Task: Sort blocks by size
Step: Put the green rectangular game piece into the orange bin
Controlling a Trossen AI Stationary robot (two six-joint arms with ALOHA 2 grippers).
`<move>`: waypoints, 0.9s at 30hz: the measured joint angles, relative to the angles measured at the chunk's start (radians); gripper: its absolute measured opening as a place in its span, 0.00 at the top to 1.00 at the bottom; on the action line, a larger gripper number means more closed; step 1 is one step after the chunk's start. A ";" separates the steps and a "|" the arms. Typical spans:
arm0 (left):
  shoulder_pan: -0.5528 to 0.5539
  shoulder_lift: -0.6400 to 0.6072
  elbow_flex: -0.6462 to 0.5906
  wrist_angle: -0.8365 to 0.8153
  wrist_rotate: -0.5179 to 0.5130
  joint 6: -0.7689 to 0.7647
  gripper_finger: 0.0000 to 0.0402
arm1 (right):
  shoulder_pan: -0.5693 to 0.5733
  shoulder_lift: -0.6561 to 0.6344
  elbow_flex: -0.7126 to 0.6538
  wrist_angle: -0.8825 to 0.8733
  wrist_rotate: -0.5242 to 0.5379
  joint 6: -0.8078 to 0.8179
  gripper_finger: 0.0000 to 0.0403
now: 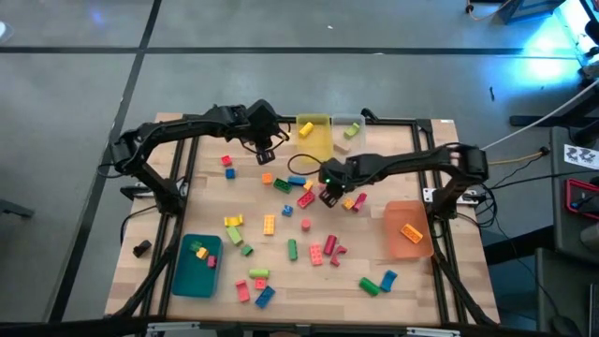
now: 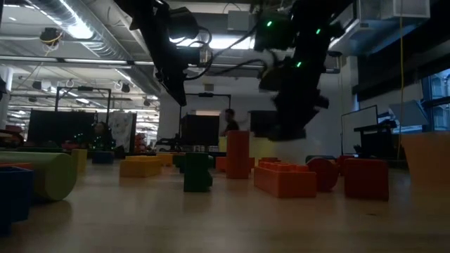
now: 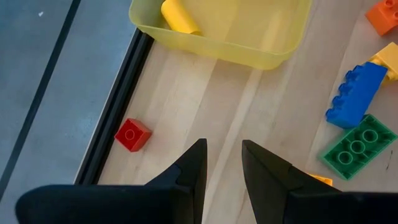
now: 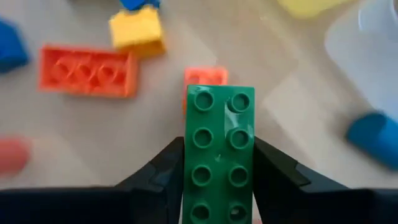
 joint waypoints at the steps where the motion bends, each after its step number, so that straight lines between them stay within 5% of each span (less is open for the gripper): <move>1: 0.000 0.000 0.000 0.000 0.000 0.000 0.79 | 0.000 -0.024 0.000 -0.030 -0.033 0.007 0.64; 10: 0.000 0.000 0.000 0.000 0.000 0.000 0.79 | 0.061 -0.171 0.000 -0.383 -0.277 0.116 0.63; 20: 0.000 0.000 0.000 0.000 0.000 -0.019 0.79 | 0.228 -0.190 0.000 -0.808 -0.166 0.275 0.62; 27: -0.007 0.000 0.000 0.000 0.000 -0.045 0.79 | 0.332 -0.188 -0.029 -0.810 -0.170 0.313 0.58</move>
